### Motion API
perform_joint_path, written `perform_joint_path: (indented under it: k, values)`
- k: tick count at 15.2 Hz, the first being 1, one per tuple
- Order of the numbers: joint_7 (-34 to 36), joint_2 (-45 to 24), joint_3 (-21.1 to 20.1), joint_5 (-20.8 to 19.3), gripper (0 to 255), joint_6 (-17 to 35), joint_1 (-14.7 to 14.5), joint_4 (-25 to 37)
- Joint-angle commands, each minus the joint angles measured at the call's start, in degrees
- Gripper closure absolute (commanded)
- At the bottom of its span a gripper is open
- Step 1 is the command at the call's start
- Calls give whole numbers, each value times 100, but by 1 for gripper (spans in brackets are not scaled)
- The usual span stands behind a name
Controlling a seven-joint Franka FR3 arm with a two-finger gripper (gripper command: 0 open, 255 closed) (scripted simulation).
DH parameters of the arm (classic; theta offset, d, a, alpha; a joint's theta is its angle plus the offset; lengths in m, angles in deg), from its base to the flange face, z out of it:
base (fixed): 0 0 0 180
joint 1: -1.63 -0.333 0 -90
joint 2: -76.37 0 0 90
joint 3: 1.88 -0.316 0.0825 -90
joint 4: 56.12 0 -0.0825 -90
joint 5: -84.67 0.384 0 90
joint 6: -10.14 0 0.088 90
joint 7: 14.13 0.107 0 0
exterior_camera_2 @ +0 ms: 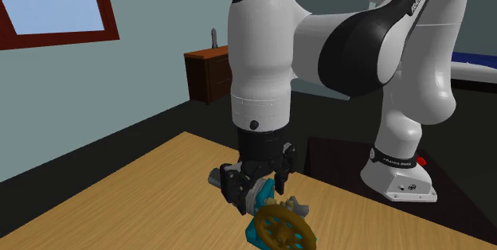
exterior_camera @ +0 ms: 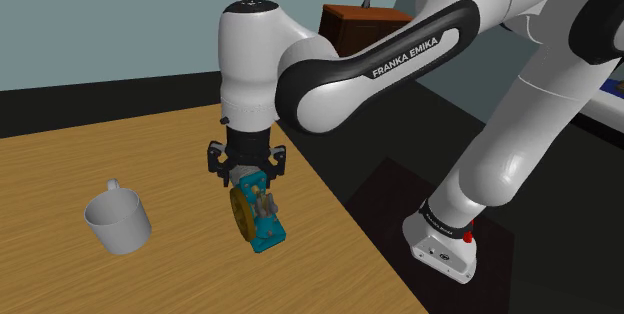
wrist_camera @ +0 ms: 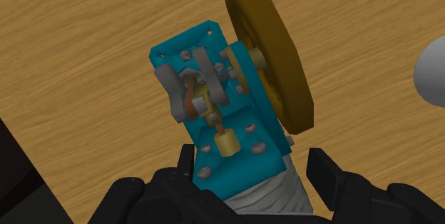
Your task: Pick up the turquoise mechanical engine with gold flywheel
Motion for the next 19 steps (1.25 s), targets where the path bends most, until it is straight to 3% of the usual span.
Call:
perform_joint_path:
  k: [1,19]
  values:
    - [1,-5,2,-1,255,0,1,-5]
    - [-300,566,40,448,255,-1136,82,725]
